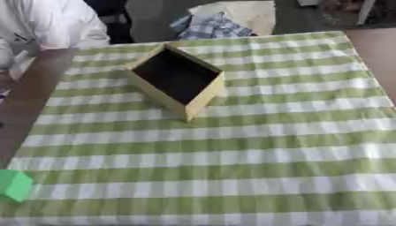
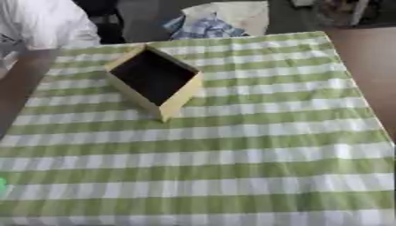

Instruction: Pick up objects on the table and place them in the box.

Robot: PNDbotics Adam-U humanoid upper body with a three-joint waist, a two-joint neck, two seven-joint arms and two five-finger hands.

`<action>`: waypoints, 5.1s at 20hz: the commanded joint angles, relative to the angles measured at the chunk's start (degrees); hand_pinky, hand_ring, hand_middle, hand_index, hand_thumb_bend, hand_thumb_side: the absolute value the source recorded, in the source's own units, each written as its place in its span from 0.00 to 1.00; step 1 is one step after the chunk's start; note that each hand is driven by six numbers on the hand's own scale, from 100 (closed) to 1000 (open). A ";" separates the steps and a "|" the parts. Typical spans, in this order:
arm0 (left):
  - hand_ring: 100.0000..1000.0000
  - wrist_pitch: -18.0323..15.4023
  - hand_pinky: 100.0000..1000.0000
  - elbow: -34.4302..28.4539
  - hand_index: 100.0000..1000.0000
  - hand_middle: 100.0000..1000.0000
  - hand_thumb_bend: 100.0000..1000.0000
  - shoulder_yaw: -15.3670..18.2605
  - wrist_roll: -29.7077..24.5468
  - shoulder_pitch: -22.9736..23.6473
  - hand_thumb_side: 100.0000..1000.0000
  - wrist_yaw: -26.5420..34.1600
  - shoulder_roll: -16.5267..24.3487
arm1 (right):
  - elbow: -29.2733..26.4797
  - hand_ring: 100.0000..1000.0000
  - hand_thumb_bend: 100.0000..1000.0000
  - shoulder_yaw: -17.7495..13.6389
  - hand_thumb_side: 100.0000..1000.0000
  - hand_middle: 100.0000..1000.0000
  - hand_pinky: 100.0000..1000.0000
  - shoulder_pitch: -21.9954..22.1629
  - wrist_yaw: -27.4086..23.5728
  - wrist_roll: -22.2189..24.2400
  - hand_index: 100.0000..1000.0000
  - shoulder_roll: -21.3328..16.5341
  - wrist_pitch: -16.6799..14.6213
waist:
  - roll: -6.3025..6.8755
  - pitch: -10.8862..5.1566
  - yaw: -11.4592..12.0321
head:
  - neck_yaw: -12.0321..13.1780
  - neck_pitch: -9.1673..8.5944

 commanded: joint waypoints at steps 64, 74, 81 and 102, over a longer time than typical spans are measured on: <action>0.86 -3.61 0.84 19.20 0.94 0.86 0.60 -7.72 3.28 -5.73 0.15 -4.16 -3.09 | -0.88 0.71 0.00 -0.98 1.00 0.66 0.51 -0.23 -1.39 -0.13 0.89 2.01 0.84 | -0.98 0.37 -2.74 | 8.82 0.37; 0.77 -4.30 0.71 21.73 0.86 0.74 0.51 -8.18 6.07 -6.74 0.11 -4.24 -4.47 | -0.88 0.71 0.00 -1.06 1.00 0.66 0.51 -0.13 -1.61 -0.01 0.89 2.39 0.99 | -1.06 0.54 -3.06 | 9.25 0.37; 0.54 -5.08 0.50 22.84 0.66 0.48 0.38 -8.47 5.47 -6.72 0.07 -2.24 -5.05 | -0.88 0.71 0.00 -1.17 1.00 0.66 0.51 -0.07 -1.64 -0.09 0.89 2.39 1.02 | -1.04 0.57 -3.23 | 9.43 0.37; 0.40 -1.14 0.31 13.90 0.53 0.36 0.07 -4.82 1.86 -17.02 0.00 6.66 -3.41 | -0.88 0.72 0.00 -0.34 1.00 0.67 0.53 -0.57 -0.99 0.35 0.88 -1.03 0.63 | -0.64 -0.04 -3.60 | 8.69 0.37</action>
